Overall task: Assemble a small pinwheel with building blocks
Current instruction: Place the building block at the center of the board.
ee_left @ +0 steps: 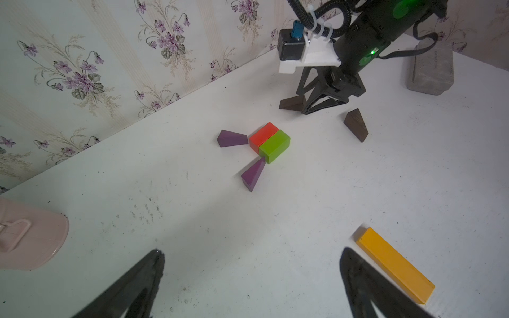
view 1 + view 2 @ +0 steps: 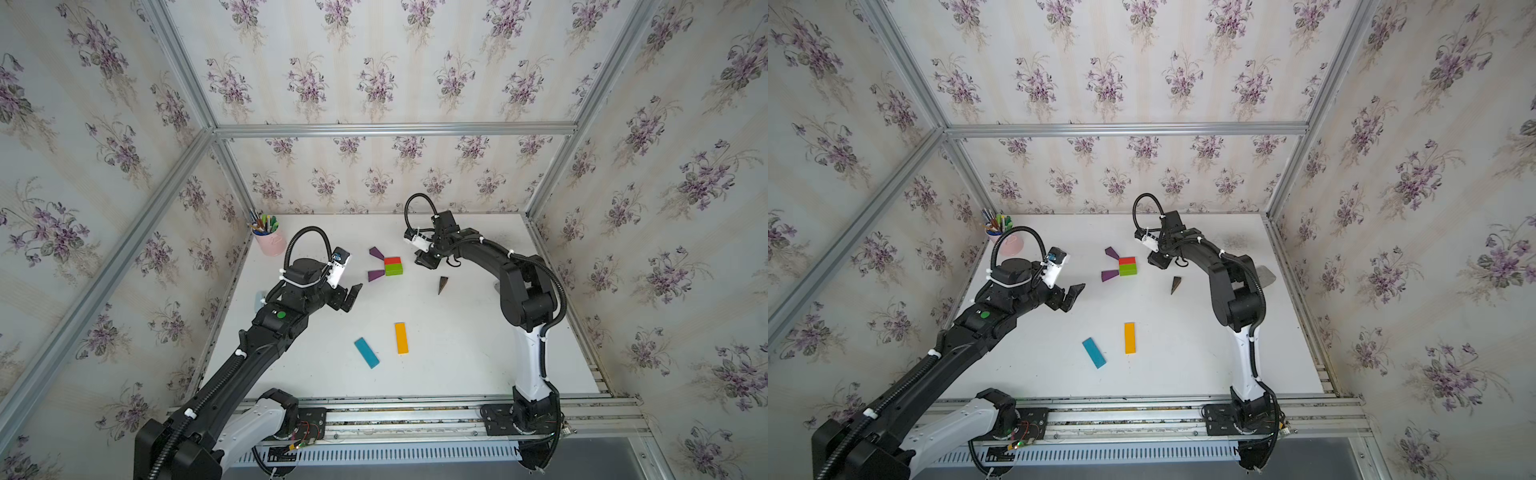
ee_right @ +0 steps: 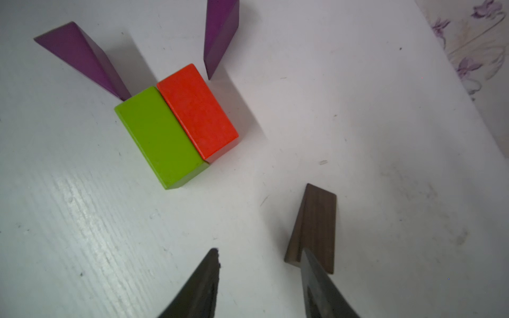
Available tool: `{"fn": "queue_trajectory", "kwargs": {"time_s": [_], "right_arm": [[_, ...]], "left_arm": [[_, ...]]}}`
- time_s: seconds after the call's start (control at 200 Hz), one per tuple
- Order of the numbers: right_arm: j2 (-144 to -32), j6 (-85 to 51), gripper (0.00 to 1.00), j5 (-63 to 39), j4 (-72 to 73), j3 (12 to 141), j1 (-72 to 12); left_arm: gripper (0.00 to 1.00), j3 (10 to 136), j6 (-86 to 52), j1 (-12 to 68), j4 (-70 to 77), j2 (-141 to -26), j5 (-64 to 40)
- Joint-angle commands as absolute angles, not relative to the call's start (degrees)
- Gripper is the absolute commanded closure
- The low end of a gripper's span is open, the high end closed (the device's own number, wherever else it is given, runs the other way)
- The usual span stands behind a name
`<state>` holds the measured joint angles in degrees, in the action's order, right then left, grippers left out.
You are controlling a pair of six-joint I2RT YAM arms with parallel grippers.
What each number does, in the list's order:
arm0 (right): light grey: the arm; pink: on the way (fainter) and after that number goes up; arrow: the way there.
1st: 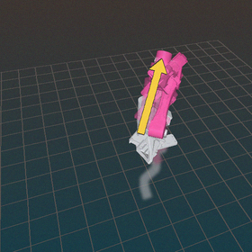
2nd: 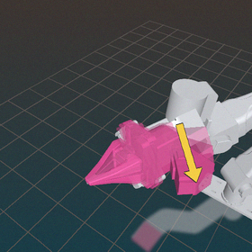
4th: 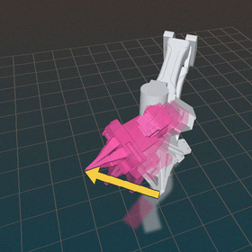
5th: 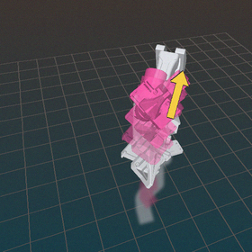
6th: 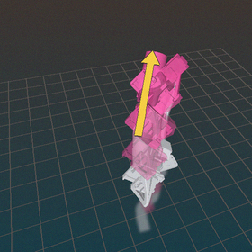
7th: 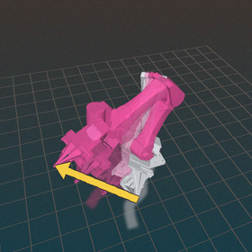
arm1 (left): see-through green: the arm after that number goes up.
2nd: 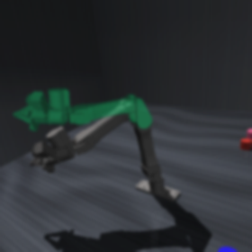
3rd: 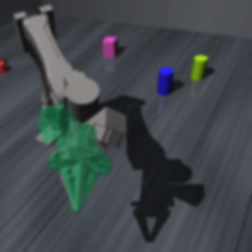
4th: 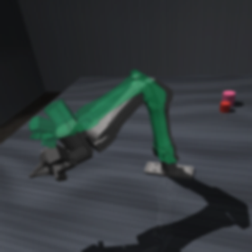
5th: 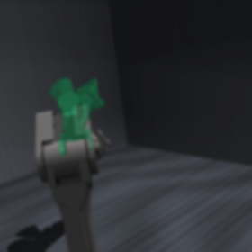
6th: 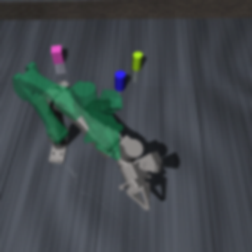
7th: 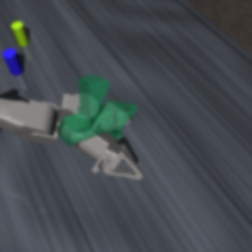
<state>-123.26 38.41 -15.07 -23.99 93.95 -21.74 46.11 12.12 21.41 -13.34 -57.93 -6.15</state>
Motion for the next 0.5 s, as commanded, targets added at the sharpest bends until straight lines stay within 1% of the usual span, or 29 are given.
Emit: {"fn": "queue_trajectory", "kwargs": {"time_s": [0.0, 0.135, 0.28, 0.495], "right_arm": [[-122.2, 30.2, 0.53, -14.6, -19.2, 91.4, -21.5], [-121.6, 27.8, 0.53, -10.2, -14.1, 89.5, -21.4], [-123.1, 27.7, 0.52, -10.0, -13.6, 90.7, -21.4], [-124.0, 26.0, 0.53, -9.6, -11.4, 89.9, -20.3]], "left_arm": [[0.0, 46.2, 10.7, 21.4, -11.1, -58.3, -7.5], [0.0, 45.2, 7.4, 21.3, -8.7, -58.8, -7.8], [0.0, 45.9, 7.3, 21.2, -9.0, -60.1, -9.8], [0.01, 44.0, 9.1, 21.2, -6.8, -57.6, -14.2]]}}
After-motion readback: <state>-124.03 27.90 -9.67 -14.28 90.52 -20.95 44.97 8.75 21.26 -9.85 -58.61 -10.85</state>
